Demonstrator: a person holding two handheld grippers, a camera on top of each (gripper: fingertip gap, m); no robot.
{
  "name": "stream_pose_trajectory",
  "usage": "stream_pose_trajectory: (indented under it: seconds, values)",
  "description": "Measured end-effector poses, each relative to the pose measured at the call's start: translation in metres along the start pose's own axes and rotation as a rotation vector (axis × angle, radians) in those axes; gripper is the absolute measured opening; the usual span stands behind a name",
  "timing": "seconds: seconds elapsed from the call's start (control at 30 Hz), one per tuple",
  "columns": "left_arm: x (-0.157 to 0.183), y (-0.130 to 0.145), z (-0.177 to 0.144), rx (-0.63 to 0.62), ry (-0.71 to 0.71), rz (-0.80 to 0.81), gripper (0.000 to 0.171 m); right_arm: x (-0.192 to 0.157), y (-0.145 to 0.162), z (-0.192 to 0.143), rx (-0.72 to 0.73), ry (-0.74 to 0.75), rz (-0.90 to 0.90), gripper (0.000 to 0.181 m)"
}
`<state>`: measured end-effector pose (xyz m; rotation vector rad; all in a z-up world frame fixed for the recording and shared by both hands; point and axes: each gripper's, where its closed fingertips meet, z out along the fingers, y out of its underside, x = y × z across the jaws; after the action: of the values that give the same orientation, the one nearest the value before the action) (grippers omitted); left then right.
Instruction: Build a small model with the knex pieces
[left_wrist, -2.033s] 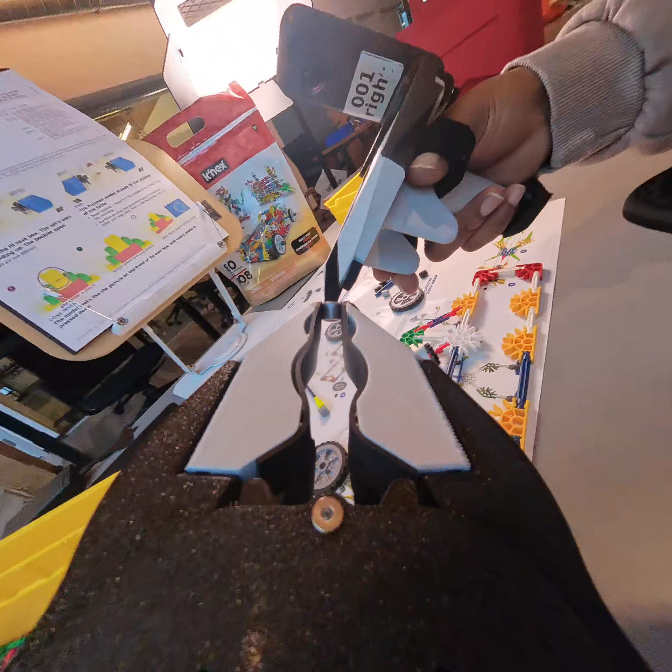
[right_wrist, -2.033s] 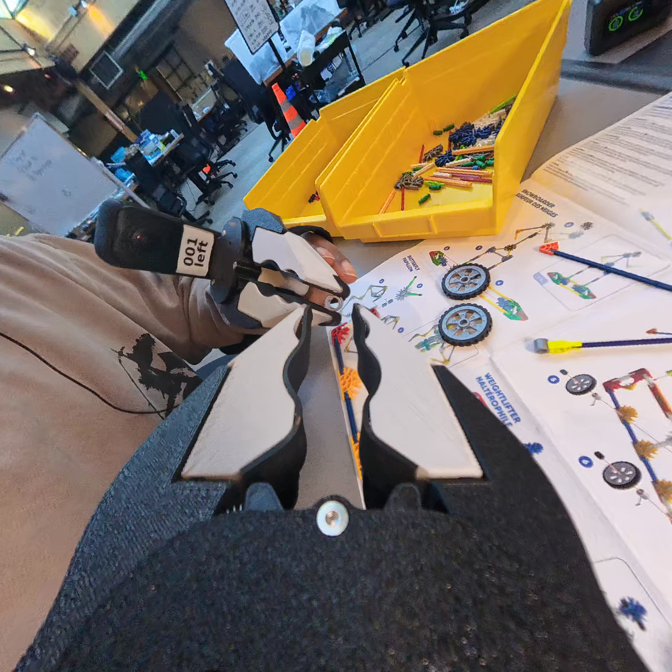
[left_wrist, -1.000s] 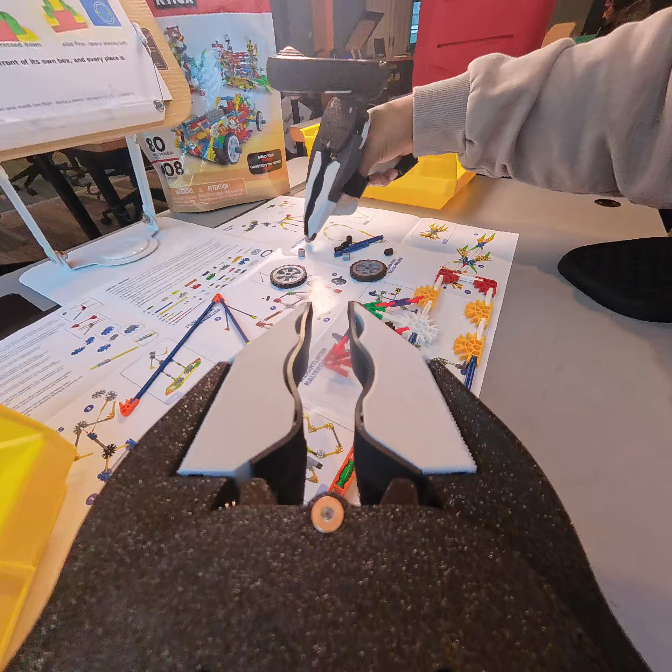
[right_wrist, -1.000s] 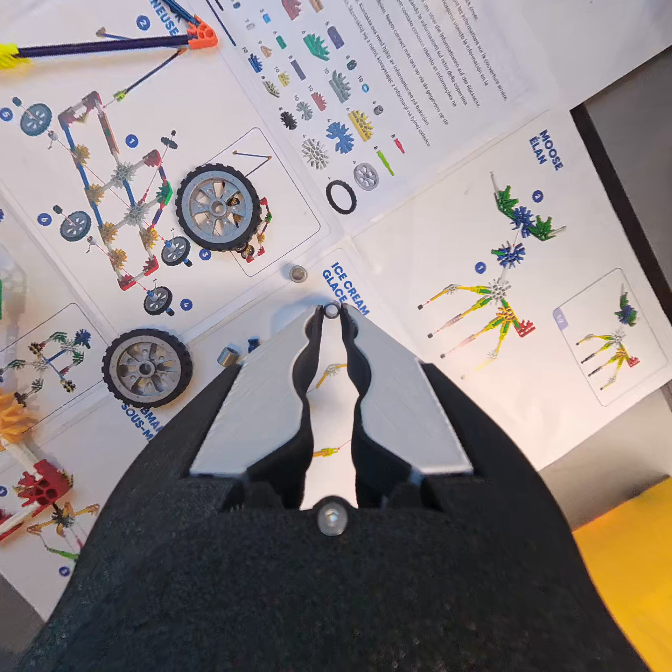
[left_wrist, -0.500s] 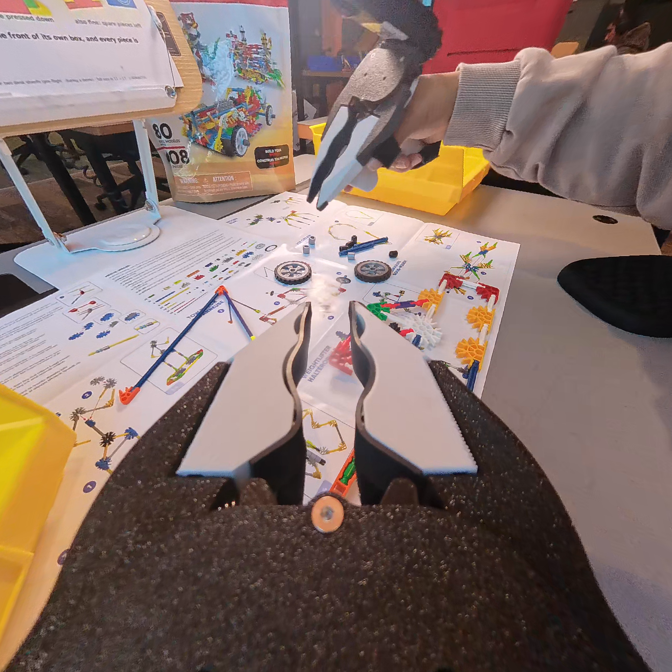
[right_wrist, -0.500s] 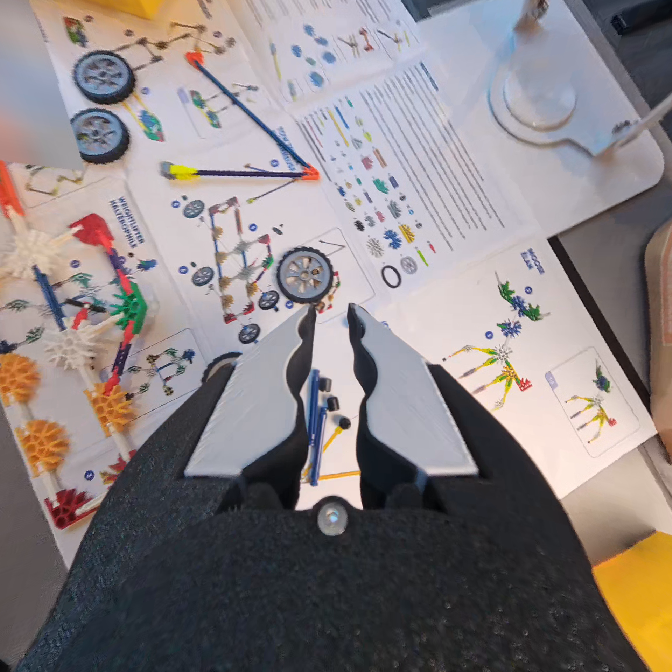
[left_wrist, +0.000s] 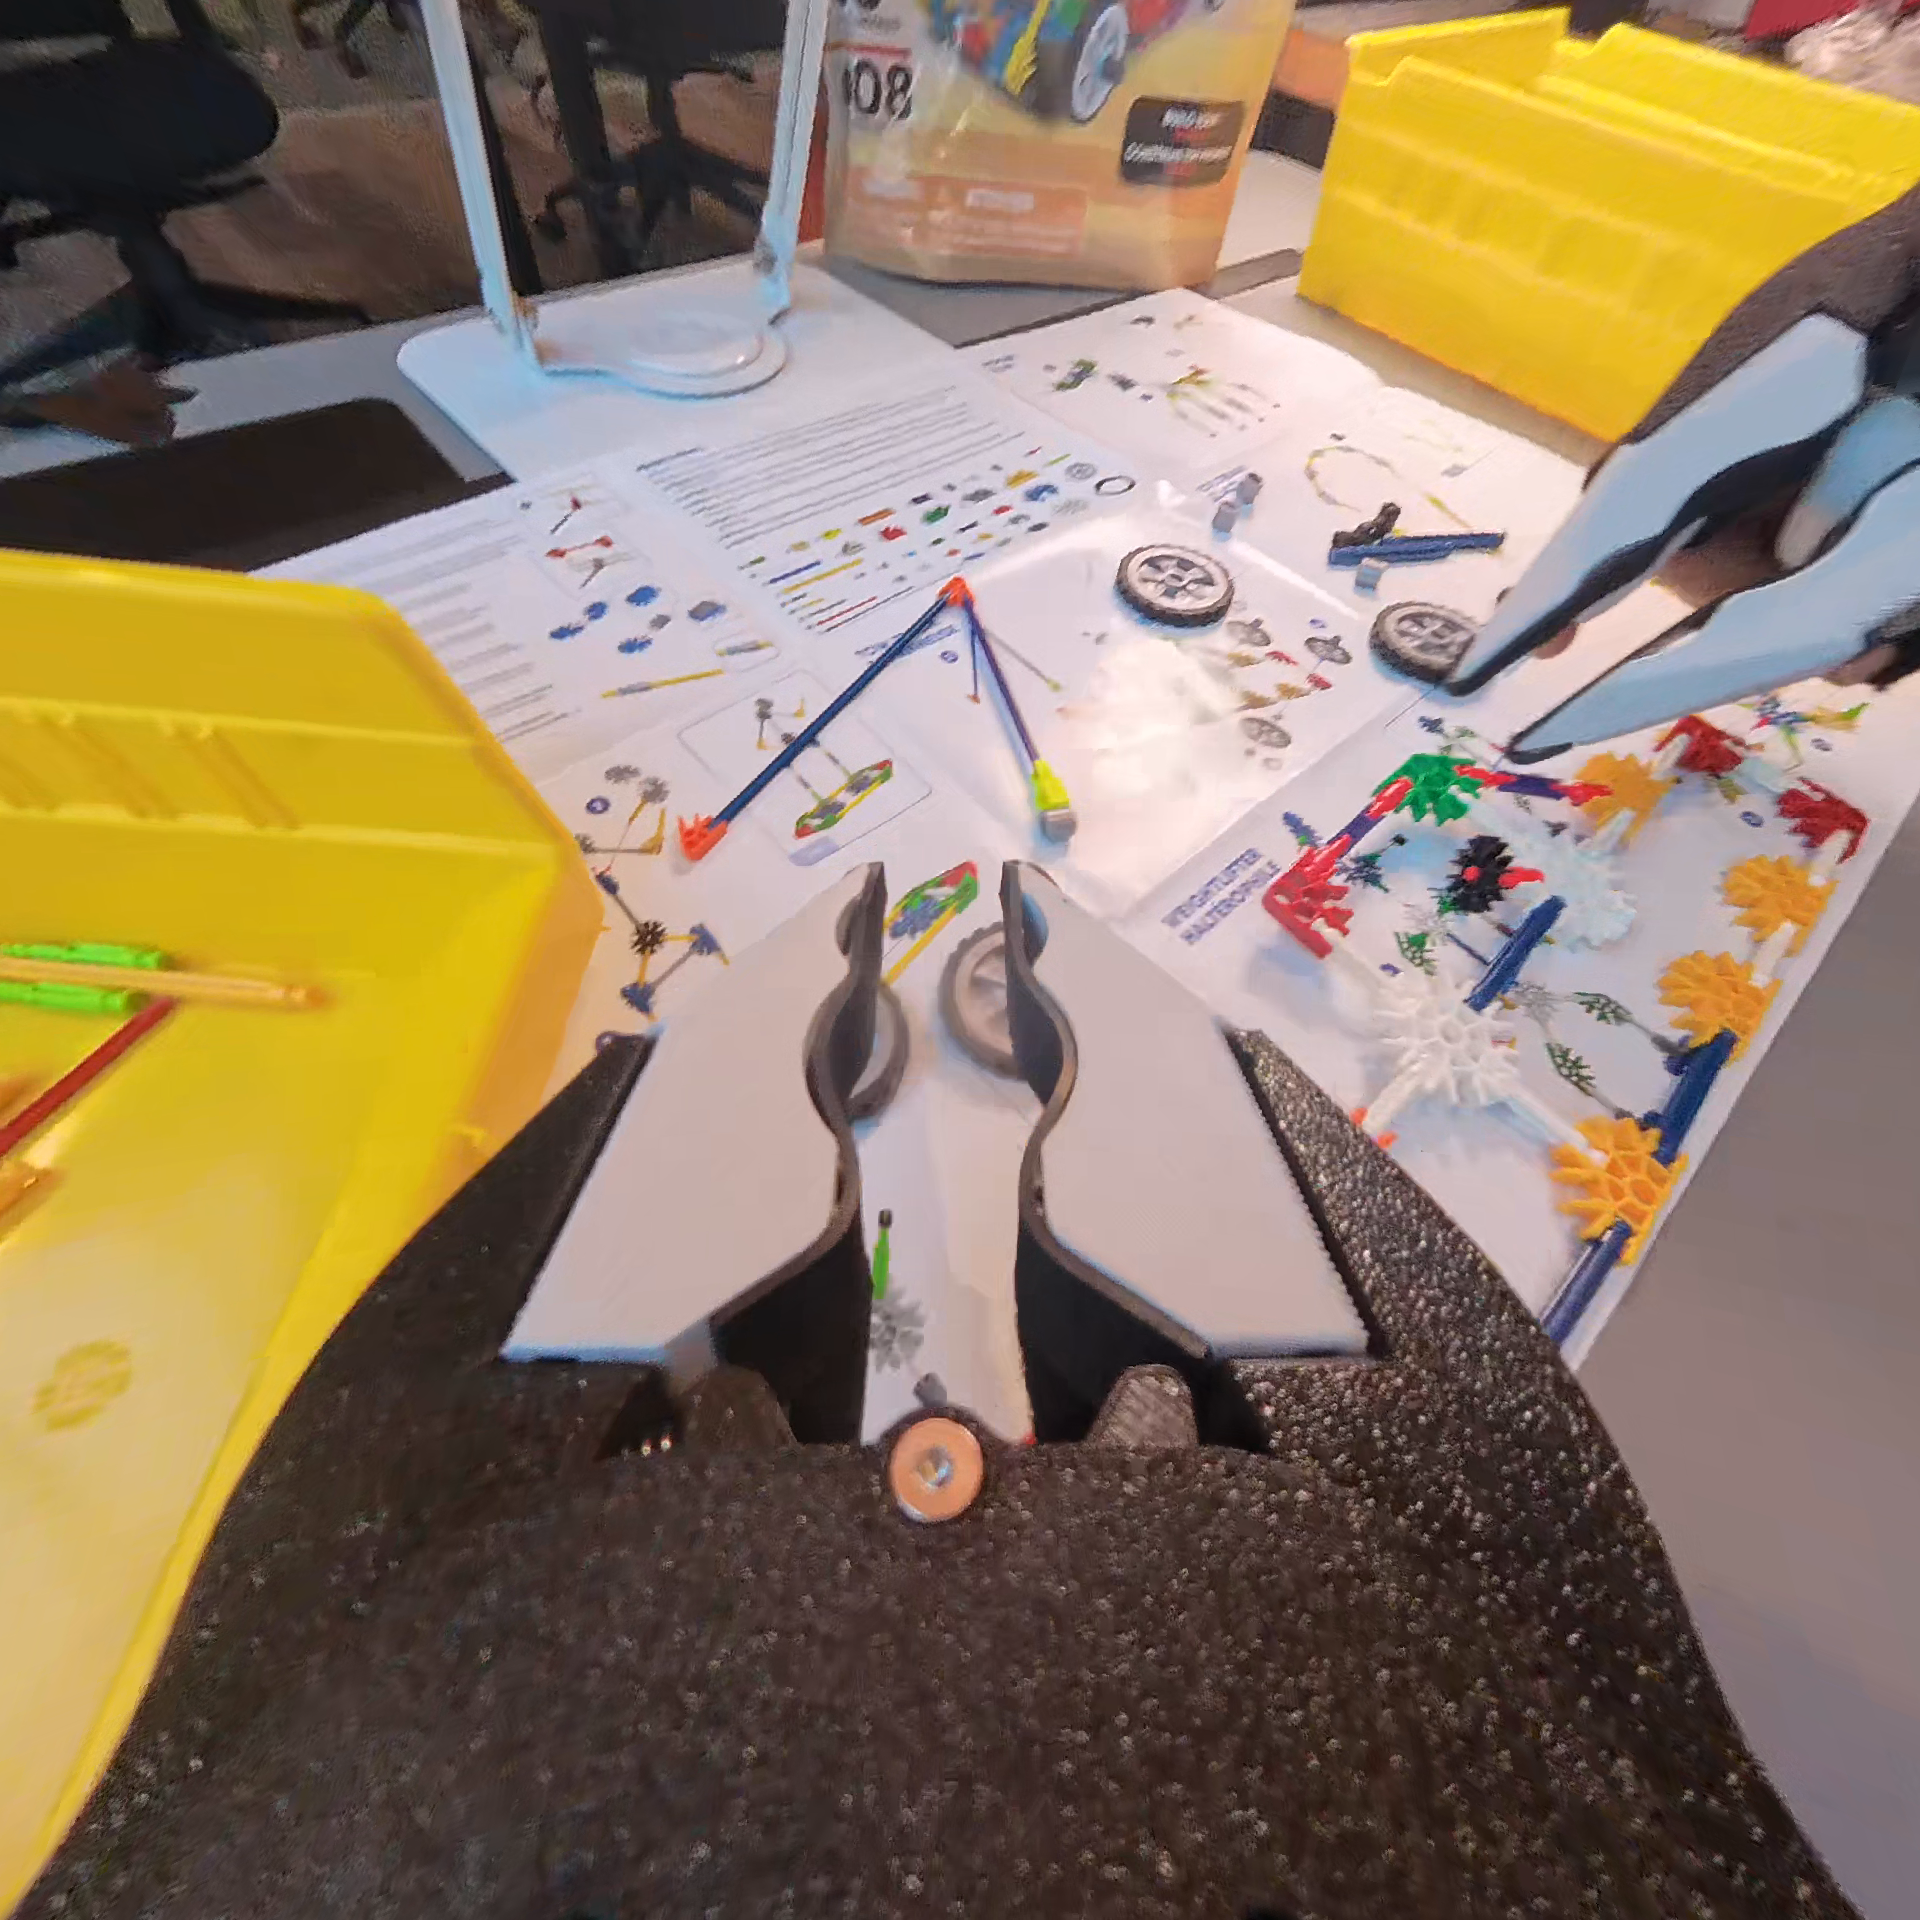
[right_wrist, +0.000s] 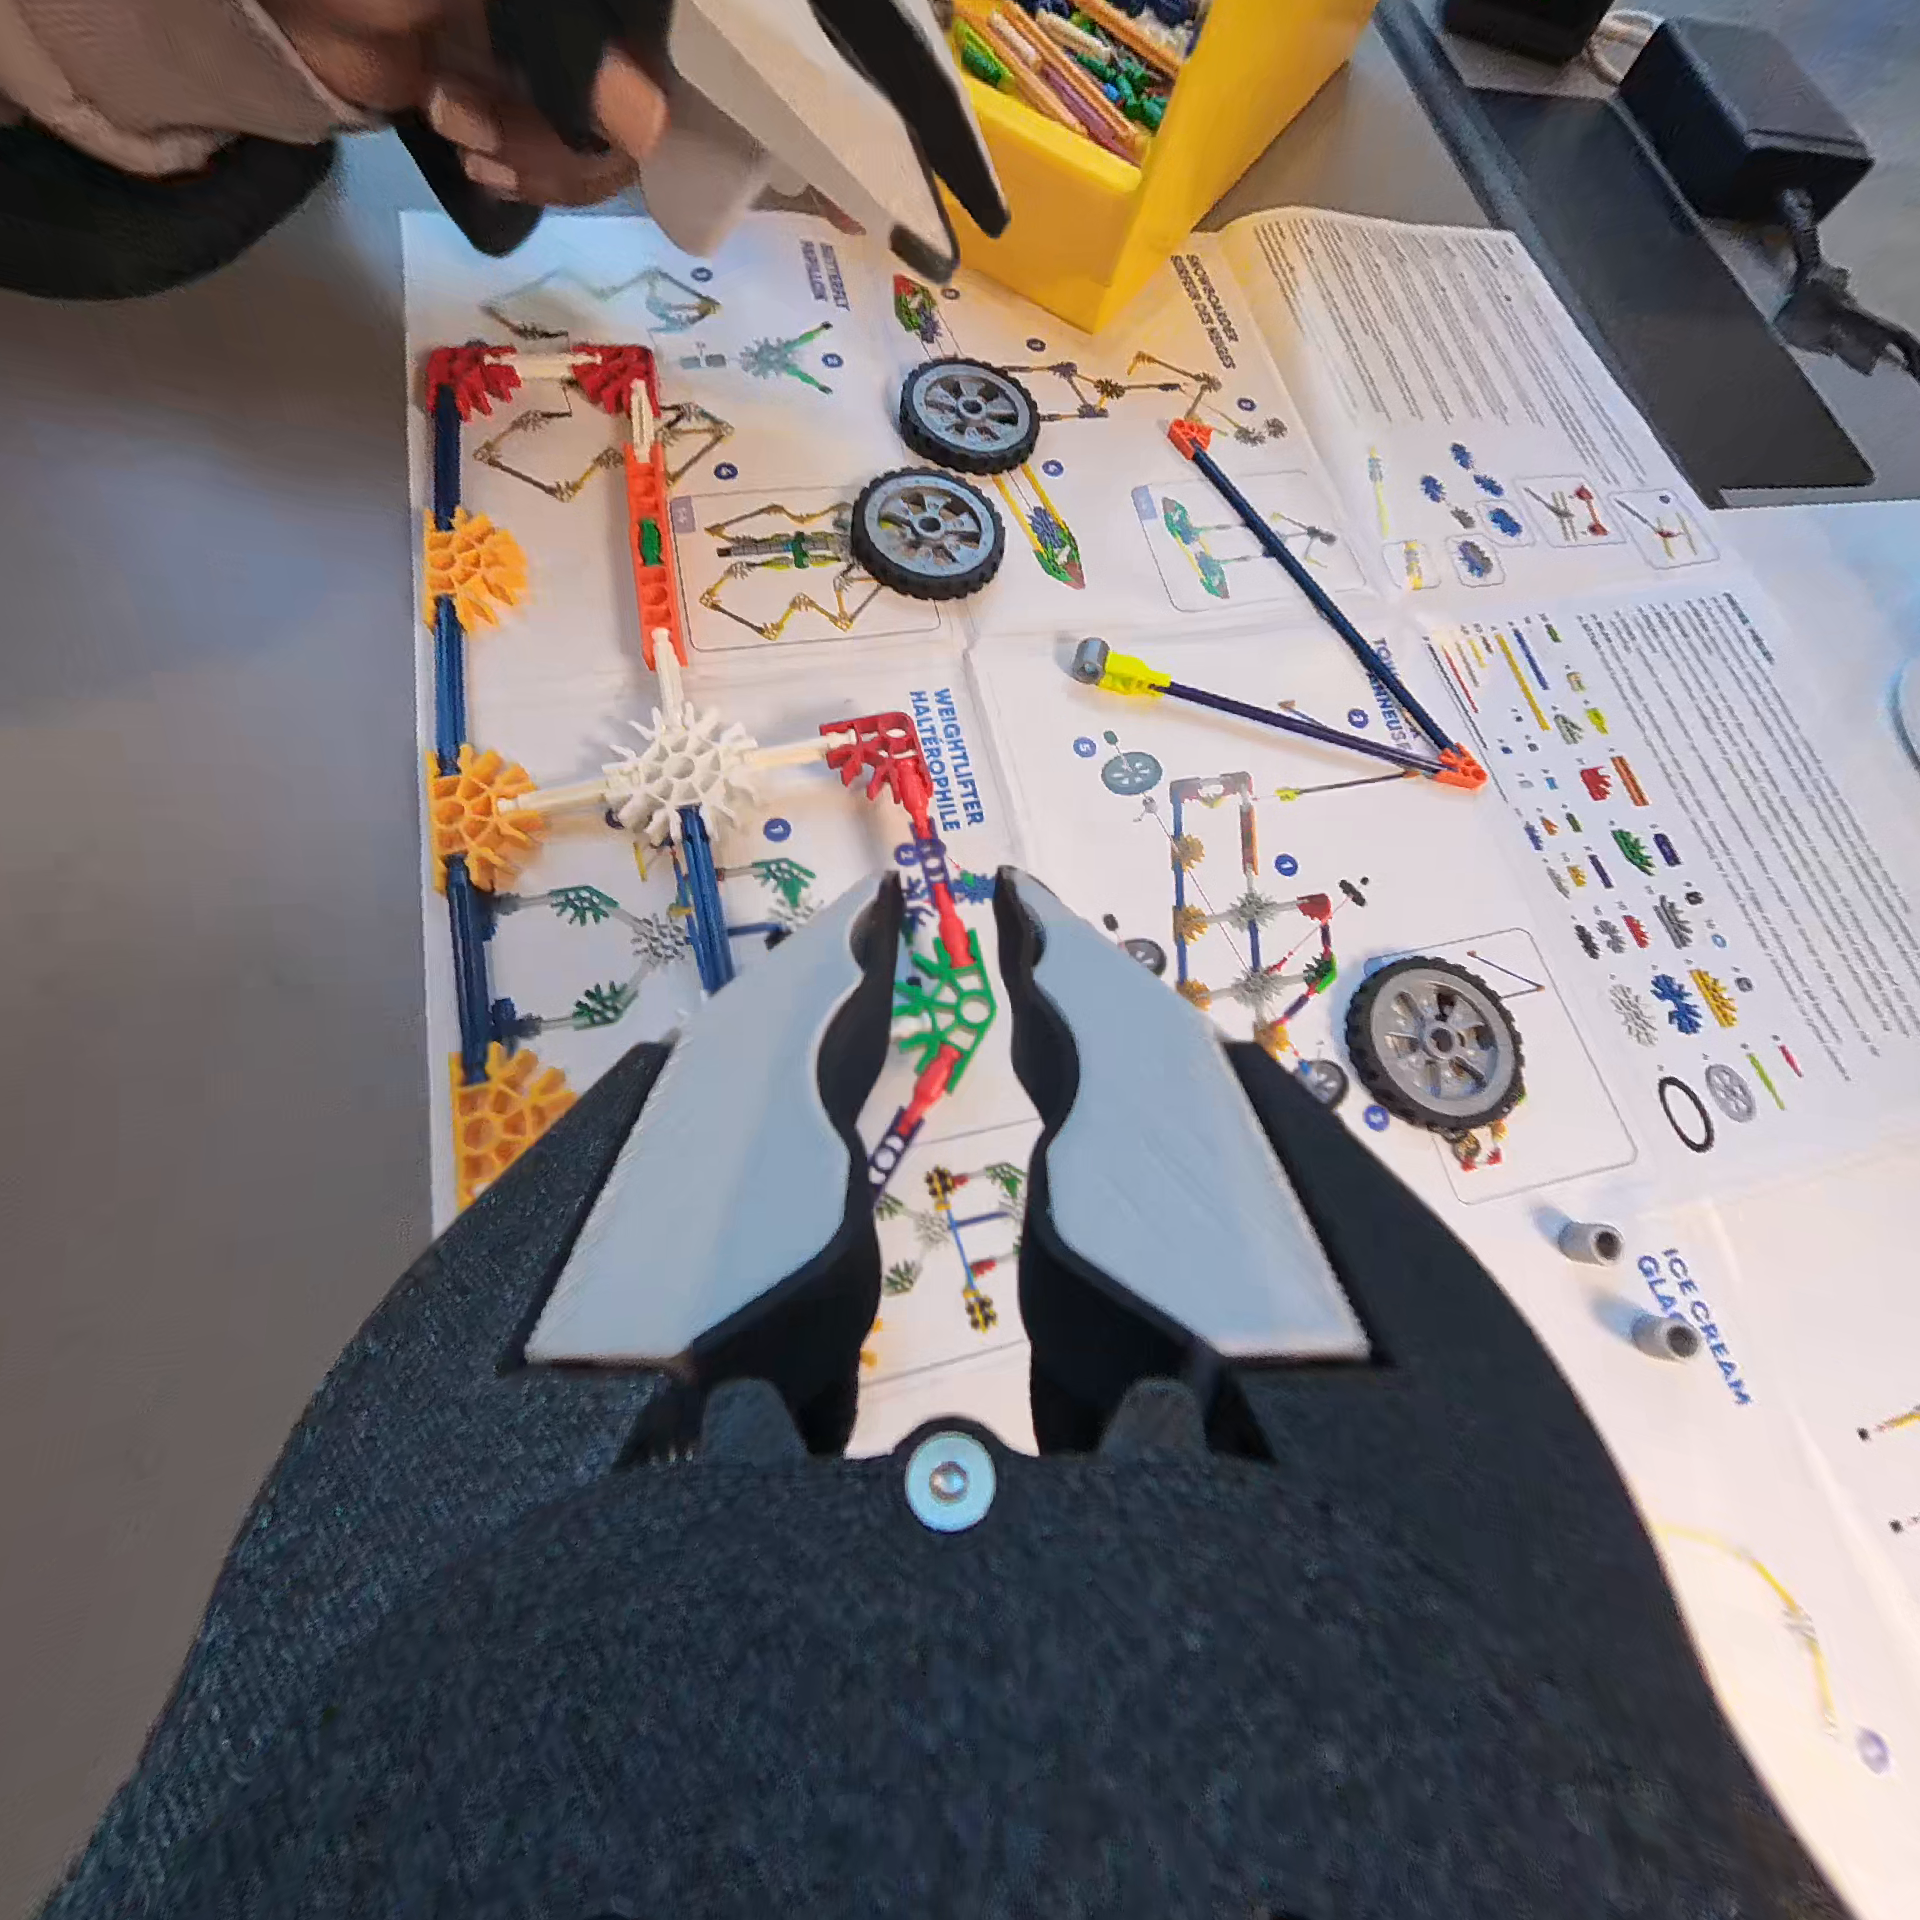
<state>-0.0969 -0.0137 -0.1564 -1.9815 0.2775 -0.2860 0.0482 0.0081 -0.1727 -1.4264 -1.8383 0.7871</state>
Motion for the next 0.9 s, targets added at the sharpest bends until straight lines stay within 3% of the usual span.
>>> stream_pose_trajectory:
  seconds: [0.17, 0.47, 0.6, 0.7, 0.9]
  values:
    - [-0.005, 0.02, 0.011, -0.109, 0.005, 0.031, 0.022, -0.01, -0.014, 0.003, 0.045, 0.019, -0.005, 0.016]
    - [0.024, 0.025, 0.07, -0.279, 0.09, 0.175, 0.025, -0.007, -0.04, -0.001, 0.158, 0.054, 0.004, 0.016]
    - [0.025, 0.031, 0.083, -0.35, 0.074, 0.221, 0.018, -0.009, -0.042, -0.006, 0.194, 0.045, 0.034, 0.017]
    - [0.024, 0.027, 0.086, -0.33, 0.059, 0.247, 0.0, -0.007, -0.04, -0.007, 0.197, 0.059, 0.036, 0.017]
    - [0.023, 0.028, 0.083, -0.327, 0.08, 0.267, 0.0, -0.005, -0.04, -0.004, 0.197, 0.068, 0.044, 0.017]
